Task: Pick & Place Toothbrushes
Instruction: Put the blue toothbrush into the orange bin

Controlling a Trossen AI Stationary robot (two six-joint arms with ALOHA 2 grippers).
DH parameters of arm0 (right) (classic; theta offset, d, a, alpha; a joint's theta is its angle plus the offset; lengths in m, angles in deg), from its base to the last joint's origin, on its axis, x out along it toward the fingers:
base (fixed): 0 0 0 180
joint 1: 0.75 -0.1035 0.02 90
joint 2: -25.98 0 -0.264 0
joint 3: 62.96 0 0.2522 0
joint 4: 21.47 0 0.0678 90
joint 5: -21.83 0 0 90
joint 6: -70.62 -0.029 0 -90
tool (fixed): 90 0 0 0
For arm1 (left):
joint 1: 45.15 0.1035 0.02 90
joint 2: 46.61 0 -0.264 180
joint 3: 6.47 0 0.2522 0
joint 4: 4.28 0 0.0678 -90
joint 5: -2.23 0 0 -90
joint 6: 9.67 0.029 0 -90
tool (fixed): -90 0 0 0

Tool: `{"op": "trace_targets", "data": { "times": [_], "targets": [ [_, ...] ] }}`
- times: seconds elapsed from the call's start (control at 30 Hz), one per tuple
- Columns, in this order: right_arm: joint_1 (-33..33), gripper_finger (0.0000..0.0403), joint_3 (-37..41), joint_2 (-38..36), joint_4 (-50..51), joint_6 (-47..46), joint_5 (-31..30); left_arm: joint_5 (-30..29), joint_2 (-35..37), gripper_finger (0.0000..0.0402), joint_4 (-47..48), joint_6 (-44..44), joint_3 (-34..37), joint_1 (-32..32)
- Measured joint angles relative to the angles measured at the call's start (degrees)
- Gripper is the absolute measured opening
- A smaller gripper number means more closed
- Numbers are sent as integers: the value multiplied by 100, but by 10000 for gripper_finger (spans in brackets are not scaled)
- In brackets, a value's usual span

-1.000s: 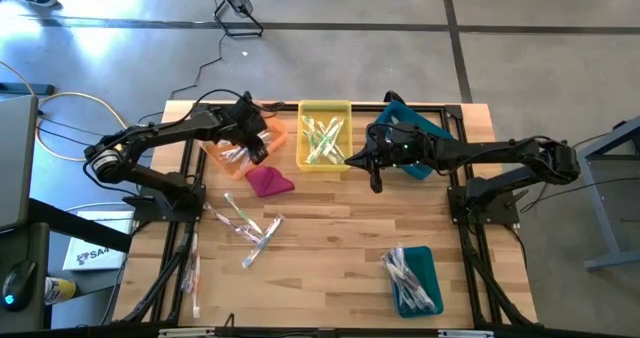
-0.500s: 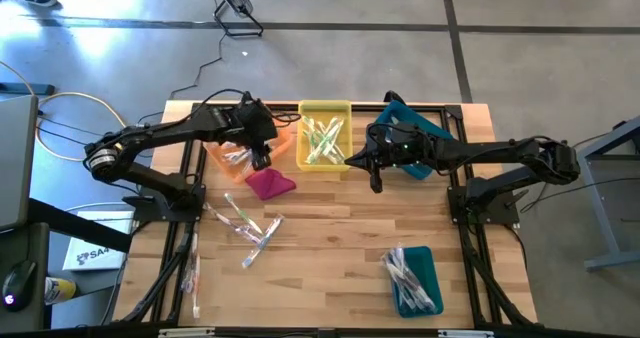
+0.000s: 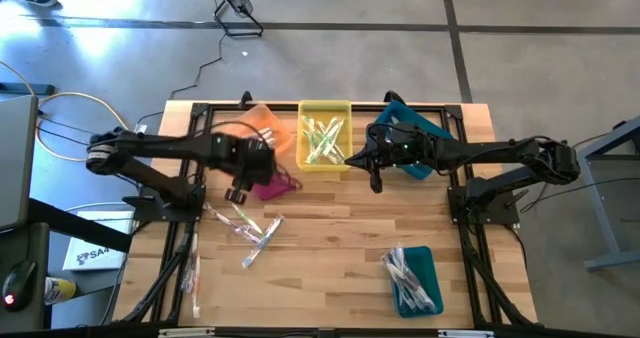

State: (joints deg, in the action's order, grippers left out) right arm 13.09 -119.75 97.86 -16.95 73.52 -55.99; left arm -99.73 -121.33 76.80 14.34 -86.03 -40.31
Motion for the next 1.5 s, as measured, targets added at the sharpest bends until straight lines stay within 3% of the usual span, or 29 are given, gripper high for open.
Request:
{"op": "trace_targets", "data": {
  "times": [0.13,0.33,0.67,1.0,1.2,1.5],
  "targets": [
    [0,2,0,0,0,-2,0,-229,0,148,91,-608,0,-797],
    [0,2,0,0,-8,-171,0,-482,-27,148,178,-458,0,-1704],
    [-247,2,0,0,-172,-323,-215,-472,-42,148,7,-385,0,-2101],
    [-528,2,0,0,-306,-128,-221,-458,-42,148,-1434,-3295,0,-2099],
    [-533,2,0,0,-306,-104,-221,121,-132,148,-1525,-5524,0,-2102],
    [-533,3,0,0,-213,153,-219,398,-899,148,-1593,-7184,0,-2377]
  ]
}}
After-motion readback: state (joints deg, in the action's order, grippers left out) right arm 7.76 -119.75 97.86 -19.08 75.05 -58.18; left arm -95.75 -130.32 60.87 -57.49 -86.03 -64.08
